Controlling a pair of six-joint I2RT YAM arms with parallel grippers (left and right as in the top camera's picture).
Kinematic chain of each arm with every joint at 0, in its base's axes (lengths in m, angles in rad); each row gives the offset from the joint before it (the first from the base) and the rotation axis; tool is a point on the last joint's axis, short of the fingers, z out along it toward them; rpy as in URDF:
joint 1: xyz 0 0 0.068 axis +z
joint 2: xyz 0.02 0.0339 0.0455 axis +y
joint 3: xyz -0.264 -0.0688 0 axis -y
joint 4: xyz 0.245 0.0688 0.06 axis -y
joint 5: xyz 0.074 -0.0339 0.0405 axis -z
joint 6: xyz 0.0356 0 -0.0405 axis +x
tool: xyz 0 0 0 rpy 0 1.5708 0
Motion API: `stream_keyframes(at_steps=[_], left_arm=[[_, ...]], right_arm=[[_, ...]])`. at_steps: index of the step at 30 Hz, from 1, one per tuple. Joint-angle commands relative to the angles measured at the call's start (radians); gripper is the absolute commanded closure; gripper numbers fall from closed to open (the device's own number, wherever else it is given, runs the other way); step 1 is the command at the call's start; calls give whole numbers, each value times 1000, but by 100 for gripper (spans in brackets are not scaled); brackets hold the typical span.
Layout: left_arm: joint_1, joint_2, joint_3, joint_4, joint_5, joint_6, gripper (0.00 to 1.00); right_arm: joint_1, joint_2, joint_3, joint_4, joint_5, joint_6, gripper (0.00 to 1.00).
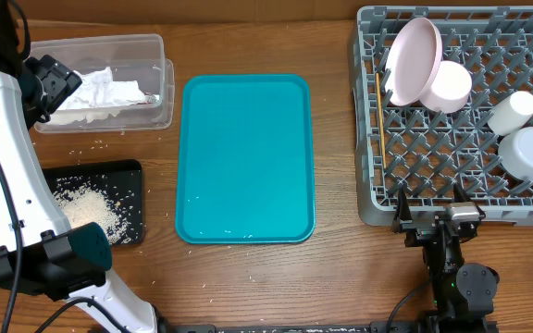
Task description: Sort waste into correct bins and load items into the dishwasher
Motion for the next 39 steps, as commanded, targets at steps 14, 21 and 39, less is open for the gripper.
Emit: stream_keyframes(at_steps=[14,21,39], left_arm=[[-163,-489,-480,223,127,328,0],[-282,-850,-999,560,135,390,0],[-282,-1492,-2040,1394,322,389,0]], right_arm=[[-4,-8,-10,6,5,-8,0],[-4,-8,-10,6,5,-8,0],[-4,-8,-10,6,5,-8,0]])
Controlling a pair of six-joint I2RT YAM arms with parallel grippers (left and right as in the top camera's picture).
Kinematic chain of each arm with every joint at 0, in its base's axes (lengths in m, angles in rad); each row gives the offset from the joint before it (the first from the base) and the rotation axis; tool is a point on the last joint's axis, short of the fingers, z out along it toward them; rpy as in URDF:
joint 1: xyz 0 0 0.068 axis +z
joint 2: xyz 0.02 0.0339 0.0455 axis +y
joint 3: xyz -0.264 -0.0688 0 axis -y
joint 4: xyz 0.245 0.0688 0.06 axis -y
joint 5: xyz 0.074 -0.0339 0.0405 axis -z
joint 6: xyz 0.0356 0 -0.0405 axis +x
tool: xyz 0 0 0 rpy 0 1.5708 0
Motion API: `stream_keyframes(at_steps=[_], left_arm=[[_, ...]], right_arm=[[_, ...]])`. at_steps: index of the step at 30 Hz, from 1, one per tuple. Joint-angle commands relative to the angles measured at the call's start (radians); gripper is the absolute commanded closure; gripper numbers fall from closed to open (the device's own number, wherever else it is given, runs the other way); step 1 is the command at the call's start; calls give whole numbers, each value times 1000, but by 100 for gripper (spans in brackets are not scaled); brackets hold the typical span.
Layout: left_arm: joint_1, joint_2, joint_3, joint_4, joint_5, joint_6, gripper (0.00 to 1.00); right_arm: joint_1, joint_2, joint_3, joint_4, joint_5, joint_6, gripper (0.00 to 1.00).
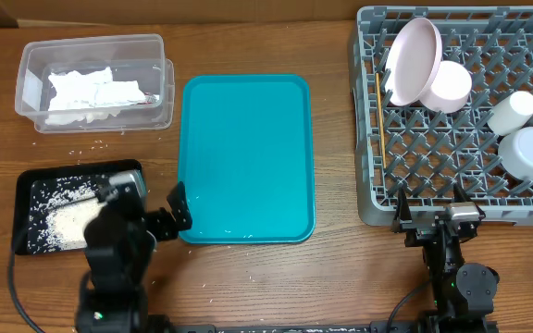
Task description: Sort waste into correct bins and load items into the dishwasher
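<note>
The clear plastic bin (35, 88) at the back left holds crumpled white paper (91, 91). A black tray (40, 185) in front of it holds rice (70, 220). The teal tray (246, 157) in the middle carries only a few grains. At the right, the grey dish rack (433, 157) holds a pink plate (410, 57), a pink bowl (449, 86), a white cup (513, 111) and a white bowl. My left gripper (170, 211) stands open by the teal tray's front left corner. My right gripper (429, 202) is open at the rack's front edge, holding nothing.
A thin wooden stick (378, 102) lies along the rack's left side. Loose rice grains (91, 148) are scattered on the table between the bin and the black tray. My folded left arm (114, 250) covers the black tray's right end.
My left arm was stretched out to the clear bin, its gripper at the bin's left end. Now it is folded at the front left, gripper by the teal tray. The right arm has not moved.
</note>
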Motion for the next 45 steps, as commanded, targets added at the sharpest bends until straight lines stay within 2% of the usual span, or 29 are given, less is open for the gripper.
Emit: stream_keyframes(at_steps=[1,5,11,18,25,31,45], left_arm=[[-6,-105,-135,107,67,14,0],[-6,-233,-278,248,76,14,0],[-6,-392,-403,329,75,11,0],[-6,-514,-404,289,-48,39,0],[-6,-519,-404,287,-61,239,0],[-6,-519,-404,285,-74,350,0],[-6,-519,-404,288,-57,307,0]], right_arm=[[-4,-8,-10,5,5,-8,0],[-4,-8,-10,5,5,-8,0],[-4,-8,-10,5,5,-8,0],[-4,-8,-10,5,5,-8,0],[-4,-8,-10,5,5,-8,0],[-4,-8,-10,5,5,-8,0],[-4,-8,-10,5,5,-8,0]])
